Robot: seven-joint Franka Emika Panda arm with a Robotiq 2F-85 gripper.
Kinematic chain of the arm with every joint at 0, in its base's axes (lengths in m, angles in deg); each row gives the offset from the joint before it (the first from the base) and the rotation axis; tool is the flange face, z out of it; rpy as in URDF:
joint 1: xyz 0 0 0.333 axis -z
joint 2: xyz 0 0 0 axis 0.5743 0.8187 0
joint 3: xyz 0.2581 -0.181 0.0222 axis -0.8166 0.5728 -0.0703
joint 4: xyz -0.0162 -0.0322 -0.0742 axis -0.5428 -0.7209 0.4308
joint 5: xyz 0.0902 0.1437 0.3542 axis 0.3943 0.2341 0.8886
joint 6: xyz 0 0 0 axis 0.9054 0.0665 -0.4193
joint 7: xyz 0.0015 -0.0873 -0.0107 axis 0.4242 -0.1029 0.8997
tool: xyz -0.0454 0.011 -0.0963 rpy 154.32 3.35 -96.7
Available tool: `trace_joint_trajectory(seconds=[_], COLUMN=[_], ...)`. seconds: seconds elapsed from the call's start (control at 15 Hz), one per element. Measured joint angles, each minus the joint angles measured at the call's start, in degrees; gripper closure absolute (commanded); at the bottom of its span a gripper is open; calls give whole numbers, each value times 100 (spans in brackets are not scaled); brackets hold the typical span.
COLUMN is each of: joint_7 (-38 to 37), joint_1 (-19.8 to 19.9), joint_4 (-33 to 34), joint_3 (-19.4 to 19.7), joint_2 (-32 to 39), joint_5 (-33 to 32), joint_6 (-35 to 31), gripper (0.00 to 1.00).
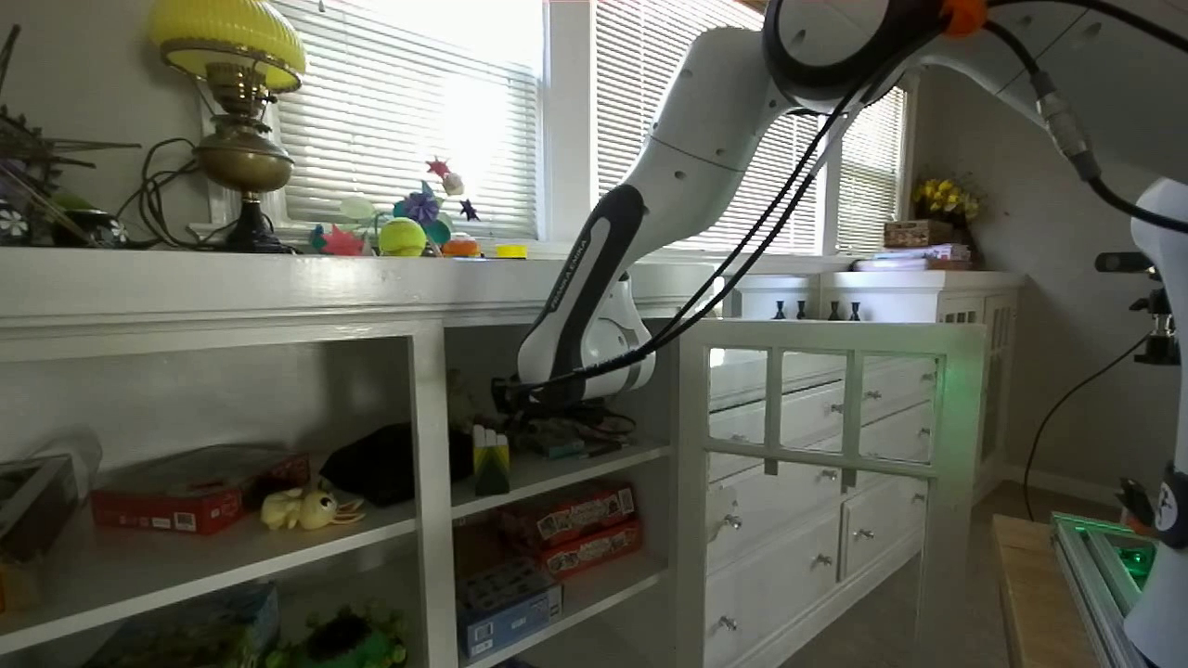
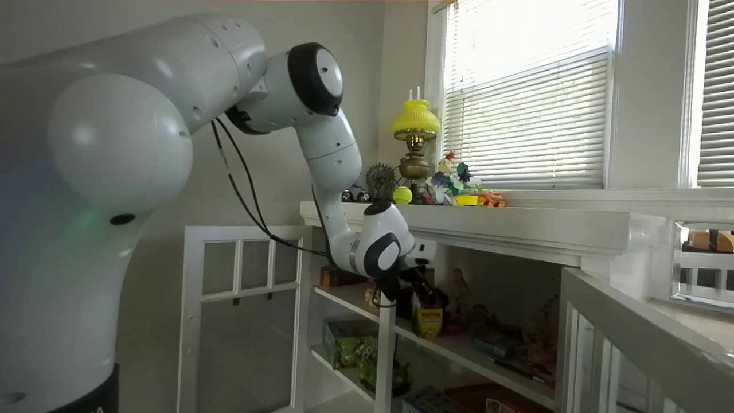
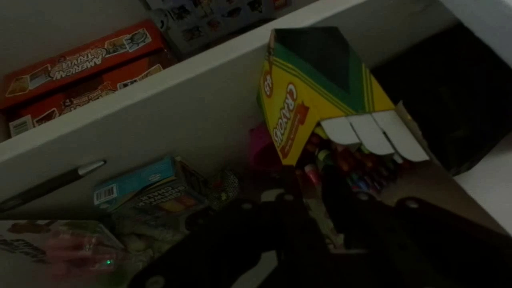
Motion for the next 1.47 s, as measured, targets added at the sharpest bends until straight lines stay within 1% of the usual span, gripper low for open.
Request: trace_joint_trajectory(seconds=[0.07,0.2,0.33,0.47,0.67,0.87,0.93,1.0,1.07,1.2,1.4,1.47], joint_7=[5,17,123,221,338,399,415,417,417,454,517,539], joint_1=[19,60,139,225,314,343,343,340,336,354,446,495], joint_4=[0,0,3,6,9,12,13,14,16,27,58,63], joint_3=[-12,-40,-110,-187,-266,-297,-299,-300,-300,-342,-481,-537], joint_2=[0,0,0,0,0,0,0,0,-1,-8,-33,-52], joint_5=[0,0,6,7,7,7,7,6,6,6,6,6], joint_6=[1,2,2,2,2,2,2,2,2,2,2,2], gripper=[85,84,88,90,89,79,77,70,74,74,77,76])
